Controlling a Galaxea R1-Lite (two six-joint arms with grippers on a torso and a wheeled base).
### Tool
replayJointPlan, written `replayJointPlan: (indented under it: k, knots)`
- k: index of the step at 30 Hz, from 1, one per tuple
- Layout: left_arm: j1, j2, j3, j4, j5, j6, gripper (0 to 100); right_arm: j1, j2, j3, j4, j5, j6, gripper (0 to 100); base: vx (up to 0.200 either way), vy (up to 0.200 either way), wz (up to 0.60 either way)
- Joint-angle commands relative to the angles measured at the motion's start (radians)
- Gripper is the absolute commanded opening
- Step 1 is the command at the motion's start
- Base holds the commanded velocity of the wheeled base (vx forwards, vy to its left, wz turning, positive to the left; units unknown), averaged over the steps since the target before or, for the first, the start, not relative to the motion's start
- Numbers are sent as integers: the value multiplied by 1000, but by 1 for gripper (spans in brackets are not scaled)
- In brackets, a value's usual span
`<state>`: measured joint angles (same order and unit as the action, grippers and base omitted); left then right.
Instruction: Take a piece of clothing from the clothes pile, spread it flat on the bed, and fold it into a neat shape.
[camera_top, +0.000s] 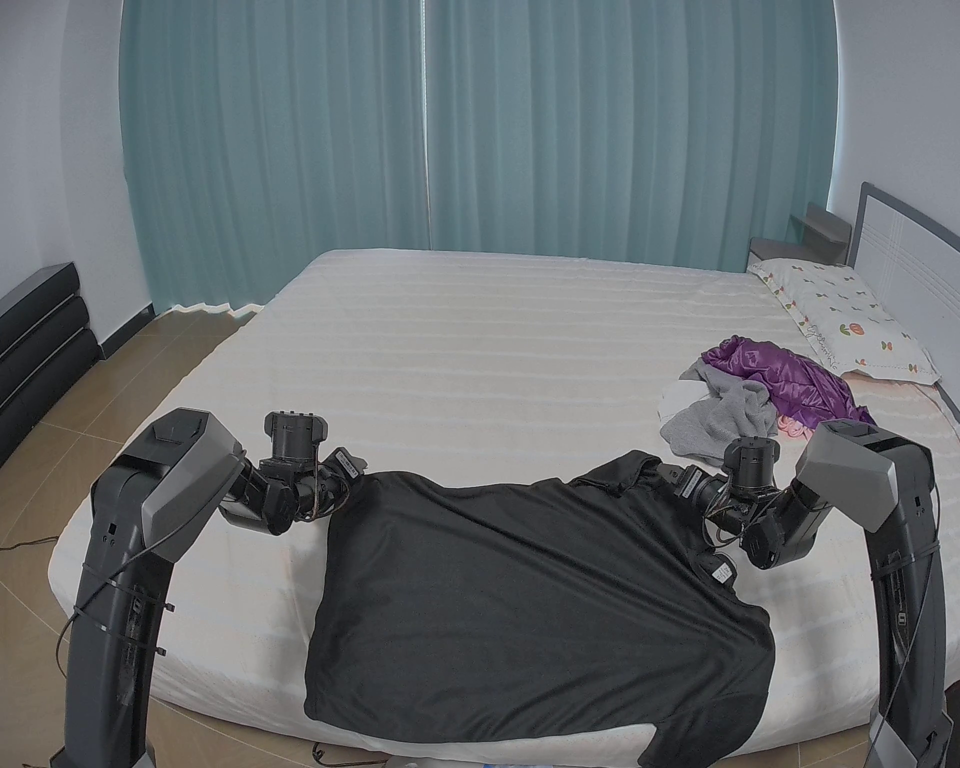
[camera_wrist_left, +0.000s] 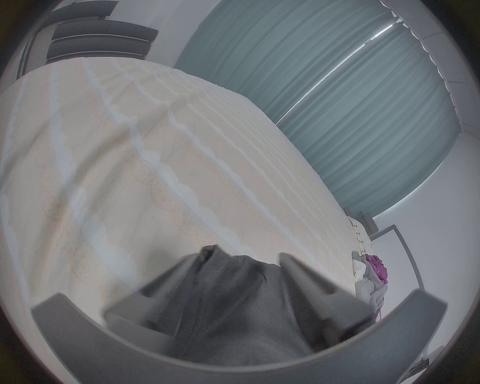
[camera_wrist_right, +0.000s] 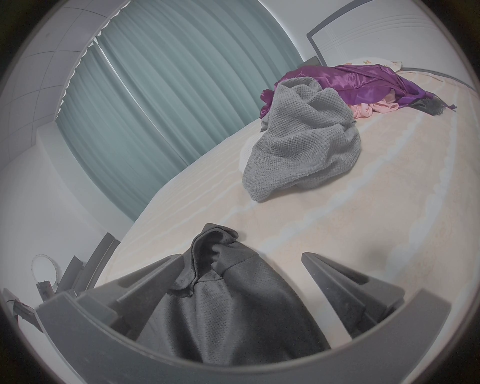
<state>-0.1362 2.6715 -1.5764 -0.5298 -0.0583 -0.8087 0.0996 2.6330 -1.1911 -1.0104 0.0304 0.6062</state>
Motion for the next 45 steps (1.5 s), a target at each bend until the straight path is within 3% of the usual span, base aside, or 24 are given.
replayJointPlan:
  k: [1, 10, 16, 17, 31, 39, 45]
  knots:
    - [-3, 1, -7, -1, 2, 2, 0, 5, 30, -36, 3, -1, 0, 100, 0, 0, 0]
    - [6, 2, -24, -24, 63, -4, 0, 3, 61, -148, 67, -10, -2, 100, 0, 0, 0]
    - [6, 2, -24, -24, 63, -6, 0, 5, 81, -143, 65, -9, -2, 100, 0, 0, 0]
    - [6, 2, -24, -24, 63, -6, 0, 5, 81, -145, 67, -9, -2, 0, 0, 0, 0]
    - [9, 2, -44, -24, 66, -9, 0, -9, 71, -176, 72, -15, 7, 0, 0, 0, 0]
    - [13, 39, -117, -78, 155, -17, 0, -40, 68, -245, 15, -67, 9, 0, 0, 0, 0]
    - [17, 38, -120, -122, 166, -46, 0, -46, 70, -266, -23, -84, 10, 0, 0, 0, 0]
